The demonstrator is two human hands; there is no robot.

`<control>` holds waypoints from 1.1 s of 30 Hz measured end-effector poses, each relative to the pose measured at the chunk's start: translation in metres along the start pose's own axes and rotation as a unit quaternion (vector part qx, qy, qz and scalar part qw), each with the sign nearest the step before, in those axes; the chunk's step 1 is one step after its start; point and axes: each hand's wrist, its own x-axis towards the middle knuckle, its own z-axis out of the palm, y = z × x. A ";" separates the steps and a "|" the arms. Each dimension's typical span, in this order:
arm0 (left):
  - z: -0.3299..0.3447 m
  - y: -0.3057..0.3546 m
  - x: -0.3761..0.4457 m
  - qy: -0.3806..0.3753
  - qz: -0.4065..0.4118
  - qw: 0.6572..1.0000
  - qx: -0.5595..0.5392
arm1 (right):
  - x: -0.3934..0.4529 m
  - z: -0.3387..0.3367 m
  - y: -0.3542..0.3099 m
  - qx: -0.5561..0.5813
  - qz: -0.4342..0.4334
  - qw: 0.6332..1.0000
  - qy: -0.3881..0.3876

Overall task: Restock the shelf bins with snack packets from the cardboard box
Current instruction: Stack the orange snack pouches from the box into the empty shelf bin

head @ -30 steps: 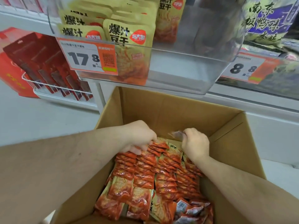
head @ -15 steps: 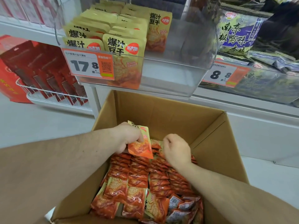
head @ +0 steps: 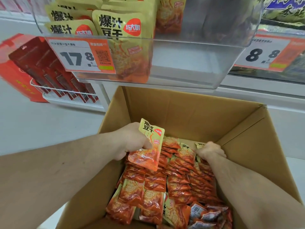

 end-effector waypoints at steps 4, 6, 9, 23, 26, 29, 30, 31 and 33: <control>-0.003 -0.005 0.001 0.011 -0.001 1.000 0.004 | -0.025 -0.016 -0.003 0.021 -0.010 0.998 0.050; -0.005 -0.003 -0.004 0.023 -0.003 1.000 -0.012 | -0.053 -0.025 -0.007 0.108 -0.036 0.992 0.056; -0.008 0.003 -0.015 0.031 -0.006 0.997 -0.069 | -0.113 -0.039 -0.012 0.296 -0.094 0.949 0.062; 0.011 0.025 -0.092 0.051 0.095 0.933 -0.344 | -0.302 -0.089 -0.033 0.357 -0.376 0.841 0.155; 0.011 0.031 -0.103 0.025 0.130 0.911 -0.392 | -0.314 -0.100 -0.035 0.362 -0.378 0.835 0.173; 0.006 0.037 -0.116 0.008 0.169 0.890 -0.423 | -0.323 -0.111 -0.034 0.345 -0.390 0.833 0.190; 0.005 0.039 -0.117 0.011 0.187 0.891 -0.413 | -0.326 -0.114 -0.033 0.335 -0.397 0.832 0.195; 0.004 0.040 -0.118 0.021 0.207 0.897 -0.391 | -0.329 -0.118 -0.031 0.326 -0.408 0.830 0.198; 0.001 0.044 -0.122 0.067 0.240 0.899 -0.360 | -0.334 -0.127 -0.027 0.319 -0.429 0.820 0.204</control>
